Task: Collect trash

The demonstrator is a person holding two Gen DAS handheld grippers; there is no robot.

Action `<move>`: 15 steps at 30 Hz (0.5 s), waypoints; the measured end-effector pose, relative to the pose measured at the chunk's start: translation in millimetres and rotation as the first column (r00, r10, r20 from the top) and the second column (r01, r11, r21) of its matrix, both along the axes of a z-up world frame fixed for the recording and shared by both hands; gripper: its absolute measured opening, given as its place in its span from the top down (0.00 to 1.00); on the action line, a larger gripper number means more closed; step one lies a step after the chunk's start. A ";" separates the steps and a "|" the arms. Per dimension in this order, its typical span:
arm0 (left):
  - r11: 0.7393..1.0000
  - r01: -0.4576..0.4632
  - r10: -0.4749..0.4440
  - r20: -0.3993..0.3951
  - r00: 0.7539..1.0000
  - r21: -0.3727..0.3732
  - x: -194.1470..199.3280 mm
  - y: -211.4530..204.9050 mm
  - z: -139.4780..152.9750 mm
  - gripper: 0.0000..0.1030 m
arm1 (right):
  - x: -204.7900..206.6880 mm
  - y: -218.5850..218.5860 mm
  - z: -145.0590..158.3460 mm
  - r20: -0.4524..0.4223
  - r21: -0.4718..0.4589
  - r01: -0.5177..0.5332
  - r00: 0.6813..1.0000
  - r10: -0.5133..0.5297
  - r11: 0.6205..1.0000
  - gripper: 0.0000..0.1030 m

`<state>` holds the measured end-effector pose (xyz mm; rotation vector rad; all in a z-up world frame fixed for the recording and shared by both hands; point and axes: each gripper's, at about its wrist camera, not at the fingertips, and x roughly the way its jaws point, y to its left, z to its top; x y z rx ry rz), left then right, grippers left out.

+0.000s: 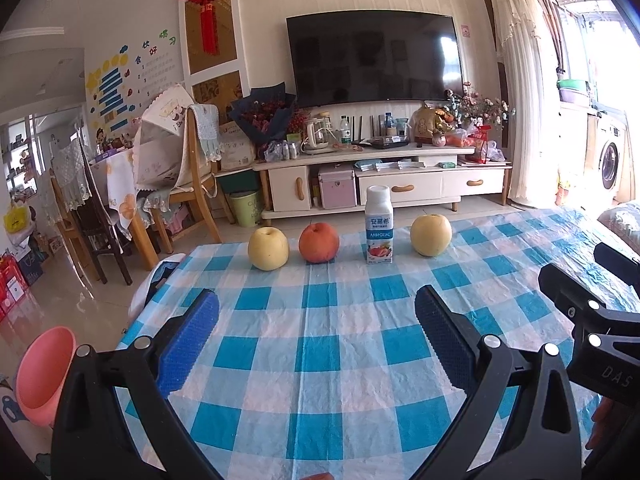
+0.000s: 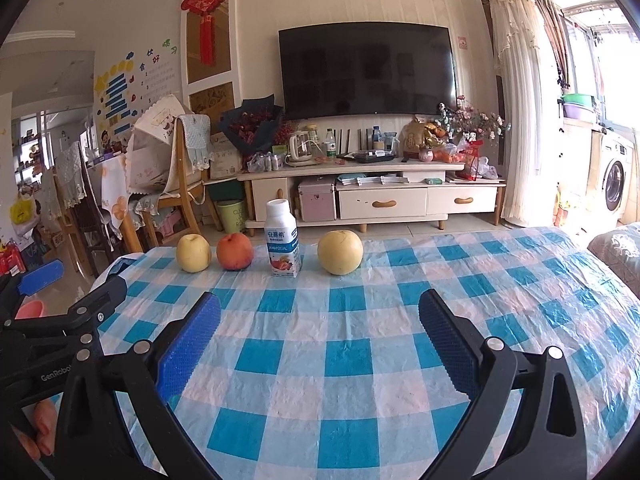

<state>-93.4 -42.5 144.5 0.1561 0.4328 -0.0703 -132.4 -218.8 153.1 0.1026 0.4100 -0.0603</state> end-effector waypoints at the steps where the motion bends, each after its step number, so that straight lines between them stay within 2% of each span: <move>1: 1.000 0.001 -0.001 -0.004 1.000 -0.002 1.9 0.6 -2.3 0.04 | 1.6 1.2 -1.4 -0.006 -0.003 -0.002 1.000 0.002 1.000 0.05; 7: 1.000 -0.009 0.008 -0.044 0.999 -0.026 16.0 3.5 -22.2 0.04 | 15.8 5.8 -14.6 -0.072 -0.016 -0.015 0.997 0.014 1.000 0.05; 11: 0.998 -0.029 0.019 -0.179 0.984 -0.053 43.0 6.5 -57.8 0.04 | 40.4 1.4 -42.1 -0.219 -0.011 0.015 0.976 -0.017 1.000 0.05; 15: 0.994 -0.084 0.056 -0.337 0.940 -0.068 75.2 11.9 -105.5 0.04 | 66.2 -4.0 -81.3 -0.386 -0.006 0.042 0.922 -0.041 0.999 0.05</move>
